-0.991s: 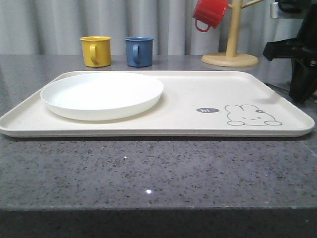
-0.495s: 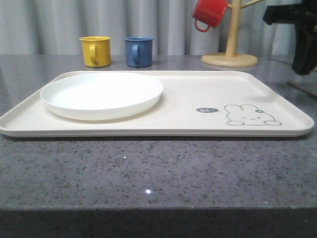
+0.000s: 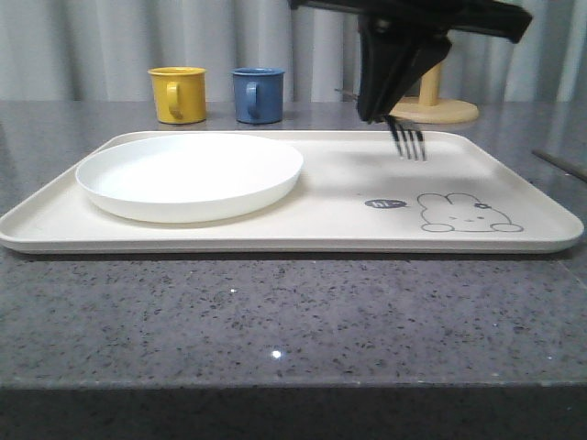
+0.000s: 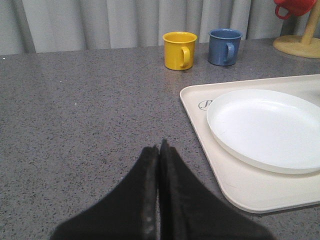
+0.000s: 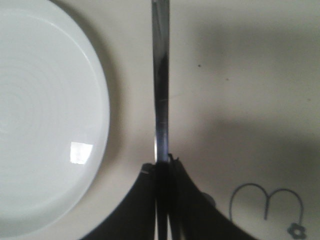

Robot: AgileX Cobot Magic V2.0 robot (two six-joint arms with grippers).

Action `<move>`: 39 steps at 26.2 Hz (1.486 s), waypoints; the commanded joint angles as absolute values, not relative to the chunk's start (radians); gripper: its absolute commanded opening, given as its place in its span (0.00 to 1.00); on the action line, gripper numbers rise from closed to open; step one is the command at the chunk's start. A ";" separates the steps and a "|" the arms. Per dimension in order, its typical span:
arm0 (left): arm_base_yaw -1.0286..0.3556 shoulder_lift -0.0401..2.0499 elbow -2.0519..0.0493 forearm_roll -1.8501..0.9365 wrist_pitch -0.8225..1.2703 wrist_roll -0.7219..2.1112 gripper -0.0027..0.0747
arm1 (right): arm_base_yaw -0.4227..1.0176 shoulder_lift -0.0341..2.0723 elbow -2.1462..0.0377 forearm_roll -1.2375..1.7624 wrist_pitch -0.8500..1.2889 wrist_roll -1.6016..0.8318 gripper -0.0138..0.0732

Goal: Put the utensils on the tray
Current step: 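Lower the fork onto the tray beside the plate and release, then grasp the chopsticks on the table with the right gripper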

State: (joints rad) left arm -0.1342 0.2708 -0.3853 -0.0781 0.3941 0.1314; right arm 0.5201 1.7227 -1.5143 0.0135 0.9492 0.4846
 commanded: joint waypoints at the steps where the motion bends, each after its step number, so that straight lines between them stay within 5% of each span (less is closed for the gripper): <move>1: -0.133 0.278 -0.416 -0.089 0.310 0.124 0.01 | 0.525 1.718 -1.559 0.000 0.891 0.564 0.09; 15: -0.133 0.278 -0.416 -0.089 0.310 0.124 0.01 | 0.525 1.822 -1.560 -0.028 0.865 0.678 0.10; 25: -0.133 0.278 -0.416 -0.089 0.310 0.124 0.01 | 0.525 1.782 -1.561 -0.026 0.862 0.678 0.59; 32: -0.133 0.278 -0.416 -0.089 0.310 0.124 0.01 | 0.472 1.663 -1.561 -0.031 0.915 0.567 0.58; 39: -0.133 0.278 -0.416 -0.089 0.310 0.124 0.01 | 0.267 1.539 -1.560 -0.029 1.047 0.322 0.58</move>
